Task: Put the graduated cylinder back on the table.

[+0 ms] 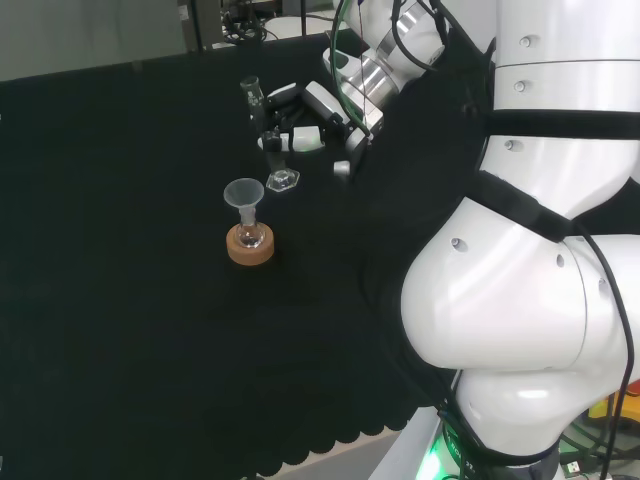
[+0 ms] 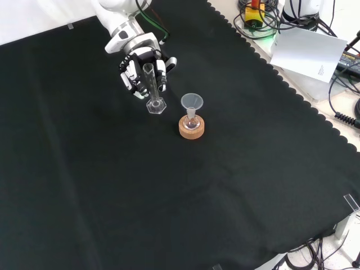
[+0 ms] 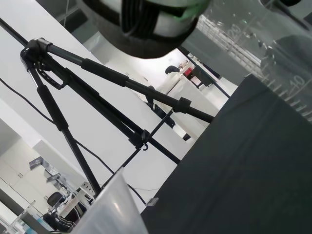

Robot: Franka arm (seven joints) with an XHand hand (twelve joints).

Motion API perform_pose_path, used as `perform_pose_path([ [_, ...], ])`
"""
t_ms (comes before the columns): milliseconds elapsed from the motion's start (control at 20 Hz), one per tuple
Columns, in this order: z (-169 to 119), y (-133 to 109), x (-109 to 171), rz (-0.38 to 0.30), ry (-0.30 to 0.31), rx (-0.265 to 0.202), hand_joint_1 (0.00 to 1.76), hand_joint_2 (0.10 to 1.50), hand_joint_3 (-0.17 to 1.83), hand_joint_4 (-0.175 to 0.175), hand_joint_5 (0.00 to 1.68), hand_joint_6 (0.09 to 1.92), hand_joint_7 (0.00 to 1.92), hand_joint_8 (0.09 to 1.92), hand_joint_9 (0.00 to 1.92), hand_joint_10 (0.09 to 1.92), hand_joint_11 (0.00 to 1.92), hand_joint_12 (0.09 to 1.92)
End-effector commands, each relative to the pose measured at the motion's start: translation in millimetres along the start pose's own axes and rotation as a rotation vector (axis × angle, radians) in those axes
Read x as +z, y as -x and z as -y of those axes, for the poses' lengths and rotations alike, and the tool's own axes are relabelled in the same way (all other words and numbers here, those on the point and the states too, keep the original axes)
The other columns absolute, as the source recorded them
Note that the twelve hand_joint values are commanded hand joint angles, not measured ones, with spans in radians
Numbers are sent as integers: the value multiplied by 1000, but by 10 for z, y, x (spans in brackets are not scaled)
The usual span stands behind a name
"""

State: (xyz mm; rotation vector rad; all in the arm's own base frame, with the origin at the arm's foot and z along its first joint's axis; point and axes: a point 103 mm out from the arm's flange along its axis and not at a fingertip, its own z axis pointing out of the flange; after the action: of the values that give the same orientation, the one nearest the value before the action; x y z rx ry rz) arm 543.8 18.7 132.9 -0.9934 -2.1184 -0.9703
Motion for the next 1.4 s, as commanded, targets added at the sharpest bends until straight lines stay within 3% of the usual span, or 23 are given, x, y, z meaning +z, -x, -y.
perform_pose_path([
  [50,8,173,61,-7,17,5,1193,1091,-175,-136,1230,629,1663,316,1823,87,1319,596],
  [350,23,277,100,-27,65,10,1192,1091,-175,-133,1232,626,1660,309,1819,87,1314,602],
  [1400,201,574,215,-15,117,42,1185,1094,-175,-113,1224,638,1653,253,1774,87,1280,648],
])
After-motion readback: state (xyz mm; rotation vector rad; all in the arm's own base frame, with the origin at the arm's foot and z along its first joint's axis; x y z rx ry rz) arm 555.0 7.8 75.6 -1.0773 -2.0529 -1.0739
